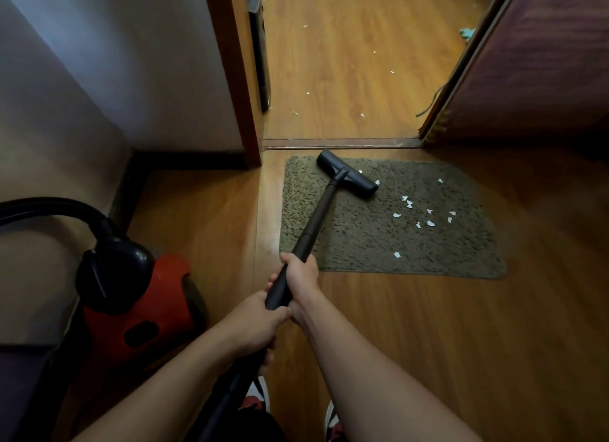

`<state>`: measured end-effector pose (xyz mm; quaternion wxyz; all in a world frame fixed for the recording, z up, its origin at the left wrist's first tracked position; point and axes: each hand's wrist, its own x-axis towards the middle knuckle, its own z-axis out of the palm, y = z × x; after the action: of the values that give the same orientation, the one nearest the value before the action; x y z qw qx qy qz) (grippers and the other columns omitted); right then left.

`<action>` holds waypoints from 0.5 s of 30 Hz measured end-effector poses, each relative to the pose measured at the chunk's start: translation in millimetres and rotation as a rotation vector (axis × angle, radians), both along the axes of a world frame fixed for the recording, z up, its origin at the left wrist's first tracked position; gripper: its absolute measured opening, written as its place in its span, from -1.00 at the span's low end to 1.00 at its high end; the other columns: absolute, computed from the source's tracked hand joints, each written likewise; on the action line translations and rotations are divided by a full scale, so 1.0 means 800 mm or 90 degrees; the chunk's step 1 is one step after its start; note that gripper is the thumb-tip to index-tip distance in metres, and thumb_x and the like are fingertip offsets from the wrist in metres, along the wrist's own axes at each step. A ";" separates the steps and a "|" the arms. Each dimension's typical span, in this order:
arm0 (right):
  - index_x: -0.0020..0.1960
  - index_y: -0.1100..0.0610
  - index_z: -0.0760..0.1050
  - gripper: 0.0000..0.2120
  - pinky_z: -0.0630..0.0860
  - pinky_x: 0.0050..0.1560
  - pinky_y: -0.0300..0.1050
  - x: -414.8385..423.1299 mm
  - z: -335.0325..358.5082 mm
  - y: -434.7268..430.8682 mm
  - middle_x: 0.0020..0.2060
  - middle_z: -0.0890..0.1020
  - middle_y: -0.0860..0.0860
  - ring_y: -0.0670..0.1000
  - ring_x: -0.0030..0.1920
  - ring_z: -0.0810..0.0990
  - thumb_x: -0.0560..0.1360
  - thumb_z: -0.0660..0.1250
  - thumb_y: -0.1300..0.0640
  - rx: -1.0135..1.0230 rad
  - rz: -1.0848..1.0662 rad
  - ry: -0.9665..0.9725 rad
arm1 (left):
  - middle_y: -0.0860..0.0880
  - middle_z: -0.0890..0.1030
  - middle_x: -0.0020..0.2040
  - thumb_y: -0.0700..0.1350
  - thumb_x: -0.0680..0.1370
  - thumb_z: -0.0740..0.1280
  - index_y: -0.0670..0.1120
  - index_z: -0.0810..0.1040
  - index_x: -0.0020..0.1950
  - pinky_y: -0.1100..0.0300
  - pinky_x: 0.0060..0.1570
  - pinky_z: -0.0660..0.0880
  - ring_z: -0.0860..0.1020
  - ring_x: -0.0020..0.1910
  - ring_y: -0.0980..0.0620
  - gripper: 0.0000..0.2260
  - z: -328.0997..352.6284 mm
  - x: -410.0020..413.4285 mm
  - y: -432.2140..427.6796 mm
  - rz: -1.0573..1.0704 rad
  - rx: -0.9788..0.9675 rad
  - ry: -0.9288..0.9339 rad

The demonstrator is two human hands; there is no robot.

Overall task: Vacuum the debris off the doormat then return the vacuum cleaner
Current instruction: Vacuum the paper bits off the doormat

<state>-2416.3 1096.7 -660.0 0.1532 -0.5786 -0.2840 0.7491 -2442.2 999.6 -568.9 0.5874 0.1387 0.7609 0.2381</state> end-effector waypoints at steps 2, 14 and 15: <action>0.42 0.12 0.30 -0.65 0.51 -0.52 -0.18 -0.001 -0.004 0.008 -0.31 0.49 0.14 0.02 -0.51 0.50 0.66 0.24 0.22 0.000 -0.001 0.000 | -0.11 0.47 -0.35 -0.04 0.66 0.20 0.01 0.33 0.15 0.18 -0.54 0.46 0.45 -0.57 0.04 -0.90 -0.001 0.001 0.005 0.008 0.008 -0.024; 0.32 0.22 0.33 -0.73 0.45 -0.55 -0.21 0.005 -0.004 0.068 -0.39 0.43 0.12 0.01 -0.55 0.44 0.65 0.26 0.25 0.035 -0.012 -0.006 | -0.09 0.45 -0.38 -0.04 0.67 0.19 0.04 0.32 -0.04 0.22 -0.53 0.45 0.43 -0.55 0.04 -0.90 -0.002 0.011 0.061 0.000 0.020 -0.021; 0.30 0.20 0.34 -0.76 0.44 -0.55 -0.21 0.006 -0.006 0.070 -0.39 0.43 0.12 0.01 -0.56 0.45 0.65 0.26 0.25 0.035 -0.015 -0.007 | -0.09 0.45 -0.39 -0.04 0.67 0.19 0.04 0.32 -0.03 0.21 -0.53 0.45 0.43 -0.55 0.03 -0.90 -0.003 0.012 0.063 -0.003 0.024 -0.023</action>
<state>-2411.4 1152.7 -664.6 0.1763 -0.5814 -0.2982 0.7362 -2432.5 1050.2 -570.9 0.5989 0.1469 0.7452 0.2537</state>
